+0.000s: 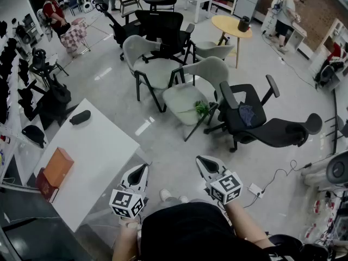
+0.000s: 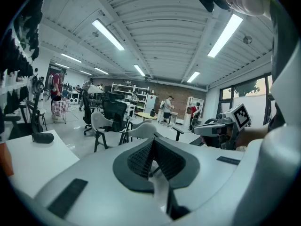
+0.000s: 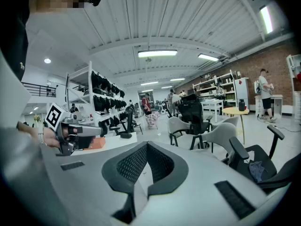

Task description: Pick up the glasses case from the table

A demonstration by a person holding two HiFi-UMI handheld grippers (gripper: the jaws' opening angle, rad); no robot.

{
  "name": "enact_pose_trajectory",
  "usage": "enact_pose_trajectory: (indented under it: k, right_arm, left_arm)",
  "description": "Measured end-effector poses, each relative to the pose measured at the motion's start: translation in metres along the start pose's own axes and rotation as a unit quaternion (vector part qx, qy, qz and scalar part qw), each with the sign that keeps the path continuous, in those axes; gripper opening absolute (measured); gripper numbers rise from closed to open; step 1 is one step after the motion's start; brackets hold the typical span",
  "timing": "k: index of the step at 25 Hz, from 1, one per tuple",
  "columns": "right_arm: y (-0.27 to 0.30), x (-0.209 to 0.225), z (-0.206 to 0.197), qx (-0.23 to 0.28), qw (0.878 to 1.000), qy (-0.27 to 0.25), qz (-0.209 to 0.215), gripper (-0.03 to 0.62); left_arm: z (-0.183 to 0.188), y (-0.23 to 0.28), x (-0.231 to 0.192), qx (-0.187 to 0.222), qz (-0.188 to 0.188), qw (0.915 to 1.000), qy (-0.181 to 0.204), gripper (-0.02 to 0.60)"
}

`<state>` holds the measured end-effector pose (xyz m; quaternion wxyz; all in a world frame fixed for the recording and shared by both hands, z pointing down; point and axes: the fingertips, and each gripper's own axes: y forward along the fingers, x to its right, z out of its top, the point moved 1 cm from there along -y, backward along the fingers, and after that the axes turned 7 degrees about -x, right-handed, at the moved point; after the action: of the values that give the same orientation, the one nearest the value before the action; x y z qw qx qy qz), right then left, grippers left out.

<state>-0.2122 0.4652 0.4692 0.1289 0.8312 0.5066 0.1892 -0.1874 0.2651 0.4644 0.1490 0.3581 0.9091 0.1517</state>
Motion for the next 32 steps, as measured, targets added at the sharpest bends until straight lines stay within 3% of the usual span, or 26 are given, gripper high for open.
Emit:
enact_pose_trajectory:
  k: [11, 19, 27, 32]
  right_arm:
    - [0.073, -0.025, 0.010, -0.010, 1.000, -0.002, 0.007, 0.028]
    - [0.135, -0.039, 0.024, -0.017, 0.999, -0.003, 0.030, 0.028]
    - [0.212, -0.016, 0.051, -0.032, 0.998, 0.000, 0.061, 0.028]
    - [0.285, 0.014, 0.087, -0.047, 0.992, -0.020, 0.119, 0.028]
  left_arm:
    - [-0.011, 0.000, -0.063, -0.002, -0.006, 0.9998, -0.017, 0.020]
    - [-0.026, 0.000, -0.112, -0.020, 0.011, 0.9992, -0.033, 0.020]
    - [-0.019, 0.018, -0.173, -0.034, 0.061, 0.9957, -0.062, 0.020]
    - [0.000, 0.049, -0.215, -0.035, 0.119, 0.9882, -0.090, 0.018]
